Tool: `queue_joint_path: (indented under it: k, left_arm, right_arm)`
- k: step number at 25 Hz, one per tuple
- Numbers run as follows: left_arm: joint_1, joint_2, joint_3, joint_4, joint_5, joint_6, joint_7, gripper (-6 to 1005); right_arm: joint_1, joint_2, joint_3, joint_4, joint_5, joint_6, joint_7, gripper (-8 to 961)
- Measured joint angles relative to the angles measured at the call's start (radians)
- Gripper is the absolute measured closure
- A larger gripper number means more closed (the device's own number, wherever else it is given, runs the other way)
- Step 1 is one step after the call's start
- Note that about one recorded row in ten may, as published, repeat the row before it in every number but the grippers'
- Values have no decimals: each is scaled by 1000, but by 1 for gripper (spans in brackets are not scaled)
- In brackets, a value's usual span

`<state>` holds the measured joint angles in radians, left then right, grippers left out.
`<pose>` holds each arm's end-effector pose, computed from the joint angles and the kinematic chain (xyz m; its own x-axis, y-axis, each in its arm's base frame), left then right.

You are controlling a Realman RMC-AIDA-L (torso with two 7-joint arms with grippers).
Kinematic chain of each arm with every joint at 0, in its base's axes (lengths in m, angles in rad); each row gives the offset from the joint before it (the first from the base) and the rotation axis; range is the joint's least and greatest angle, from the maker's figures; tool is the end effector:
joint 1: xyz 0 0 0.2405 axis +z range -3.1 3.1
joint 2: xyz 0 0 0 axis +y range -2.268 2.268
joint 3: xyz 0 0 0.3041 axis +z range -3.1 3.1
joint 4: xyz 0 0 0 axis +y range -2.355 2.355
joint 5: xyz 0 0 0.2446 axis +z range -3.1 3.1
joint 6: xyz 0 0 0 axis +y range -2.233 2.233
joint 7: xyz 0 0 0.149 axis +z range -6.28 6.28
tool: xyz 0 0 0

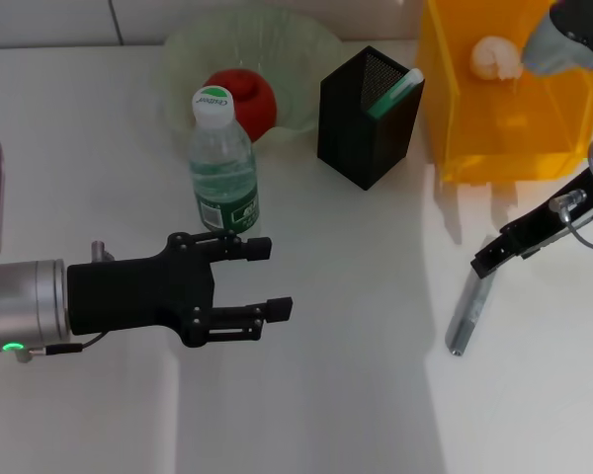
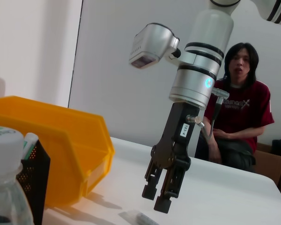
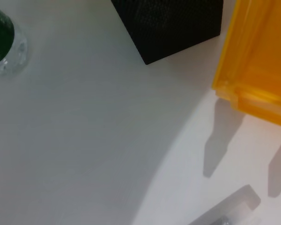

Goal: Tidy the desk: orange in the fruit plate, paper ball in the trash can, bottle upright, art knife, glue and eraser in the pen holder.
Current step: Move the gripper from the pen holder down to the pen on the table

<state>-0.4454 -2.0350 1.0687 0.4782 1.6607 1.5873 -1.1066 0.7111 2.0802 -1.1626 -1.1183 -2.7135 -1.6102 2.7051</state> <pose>-0.3223 0.3297 -0.0681 0.7998 0.2256 0.5563 0.2969 -0.9541 -0.0401 0.2435 0.4305 -0.0137 0.4589 -0.8764 0.1465 -0.7496 -0.4703 -0.4658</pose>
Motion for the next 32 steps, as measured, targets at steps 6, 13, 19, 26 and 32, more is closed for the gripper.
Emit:
queue_joint_path:
  k: [6,13,19,26,32]
  left_arm:
    - [2,1,-1,0,1,-1,-3,234]
    - [5,-2,-1,0,1,-1,-7,234]
    - [8,-4,-1,-1,1,-3,-7,234]
    - [8,-5,-1,-2,1,-3,-7,234]
    - [8,-6,-1,-6,1,-3,-6,234]
  right_arm:
    - [26,0,-45,87,-1,71,1,274]
    - [27,0,-46,119,-2,118,-1,319]
    - [29,1,-46,135,-2,141,-3,363]
    - [33,1,-79,137,-2,160,-5,415]
    - [33,1,-95,138,-2,178,-2,479]
